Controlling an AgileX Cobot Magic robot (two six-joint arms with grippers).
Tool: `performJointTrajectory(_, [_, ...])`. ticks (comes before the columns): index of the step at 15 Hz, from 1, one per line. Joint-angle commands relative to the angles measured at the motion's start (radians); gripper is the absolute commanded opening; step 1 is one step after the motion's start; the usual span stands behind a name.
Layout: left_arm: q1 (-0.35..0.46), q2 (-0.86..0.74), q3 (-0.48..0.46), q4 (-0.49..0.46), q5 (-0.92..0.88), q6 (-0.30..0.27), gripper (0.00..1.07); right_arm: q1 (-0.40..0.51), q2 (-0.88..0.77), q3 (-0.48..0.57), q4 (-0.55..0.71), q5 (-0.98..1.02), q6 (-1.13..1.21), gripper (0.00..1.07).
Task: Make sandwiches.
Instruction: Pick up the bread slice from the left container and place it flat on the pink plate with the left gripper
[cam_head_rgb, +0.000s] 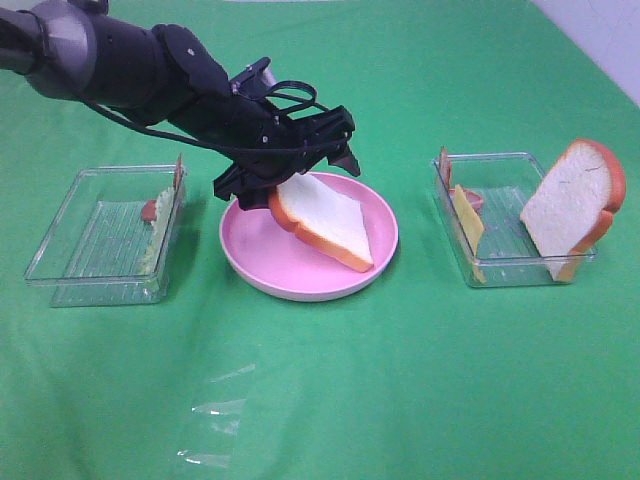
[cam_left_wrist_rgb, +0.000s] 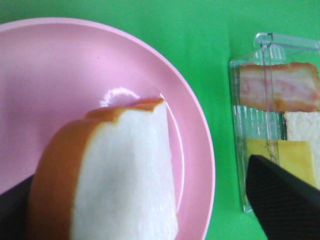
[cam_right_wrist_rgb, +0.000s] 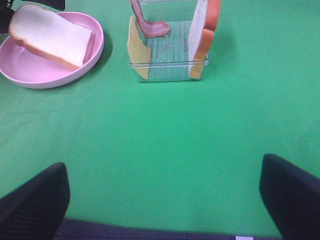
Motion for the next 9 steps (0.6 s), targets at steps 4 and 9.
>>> performJointTrajectory(4, [-0.002,-0.004,-0.067,0.108,0.082,-0.034,0.93,0.001,-0.032,0.003,0.005,-0.005,-0.001,0.98])
performJointTrajectory(9, [-0.002,-0.004,-0.222,0.539,0.309,-0.32,0.93,0.001,-0.032,0.003,0.005,-0.005,-0.001,0.98])
